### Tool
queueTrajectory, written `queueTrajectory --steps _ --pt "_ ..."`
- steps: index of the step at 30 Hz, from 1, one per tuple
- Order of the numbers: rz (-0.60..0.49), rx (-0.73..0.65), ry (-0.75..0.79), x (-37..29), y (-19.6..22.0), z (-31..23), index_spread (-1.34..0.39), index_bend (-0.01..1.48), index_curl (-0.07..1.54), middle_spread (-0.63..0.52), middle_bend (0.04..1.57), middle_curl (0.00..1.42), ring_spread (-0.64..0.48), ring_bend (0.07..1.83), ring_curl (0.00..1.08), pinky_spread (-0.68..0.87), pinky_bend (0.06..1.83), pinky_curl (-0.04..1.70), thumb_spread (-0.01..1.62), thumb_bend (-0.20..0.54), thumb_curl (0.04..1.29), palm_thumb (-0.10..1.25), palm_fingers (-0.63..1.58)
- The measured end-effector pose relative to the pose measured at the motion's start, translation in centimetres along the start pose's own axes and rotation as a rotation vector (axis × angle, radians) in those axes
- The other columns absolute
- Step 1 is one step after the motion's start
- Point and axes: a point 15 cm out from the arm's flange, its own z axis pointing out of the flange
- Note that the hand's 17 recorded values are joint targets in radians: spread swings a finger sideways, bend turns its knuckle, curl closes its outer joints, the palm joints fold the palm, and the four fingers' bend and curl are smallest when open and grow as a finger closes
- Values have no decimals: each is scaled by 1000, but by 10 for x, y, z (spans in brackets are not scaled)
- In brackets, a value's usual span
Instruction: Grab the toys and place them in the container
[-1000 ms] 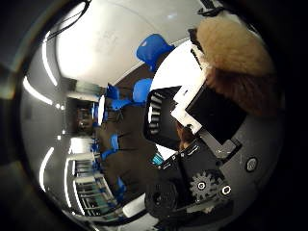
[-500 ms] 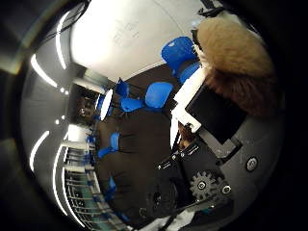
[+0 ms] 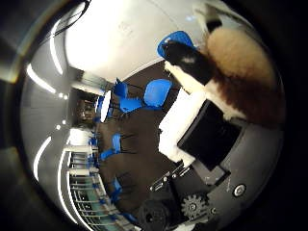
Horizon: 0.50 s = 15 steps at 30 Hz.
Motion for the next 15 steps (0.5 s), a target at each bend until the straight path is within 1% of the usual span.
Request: queueTrajectory --steps 1,3,4,6,9,13,15 --pt "-6 -37 -5 -1 8 4 -496 392 563 -122 688 416 -58 900 397 -30 828 738 1301 -45 342 467 167" --pt "-30 -111 -18 -1 21 16 -520 393 519 -67 560 367 79 758 323 207 822 689 1269 -44 294 359 77" --pt "-45 -134 -24 -1 25 19 -522 381 502 -50 521 354 118 715 305 287 808 669 1253 -47 277 309 37" --pt "-60 -149 -27 -1 28 21 -528 343 454 -20 443 328 184 632 262 434 783 611 1212 -33 251 243 37" --pt "-63 -152 -27 5 30 19 -520 271 406 3 369 311 224 566 235 535 729 545 1183 -22 237 209 35" --pt "-26 -151 -22 28 38 9 -510 194 368 10 304 305 243 493 215 565 658 473 1174 -20 227 192 71" --pt "-3 -168 -22 44 48 1 -497 177 353 18 278 305 244 460 210 561 628 443 1164 -20 227 187 80"
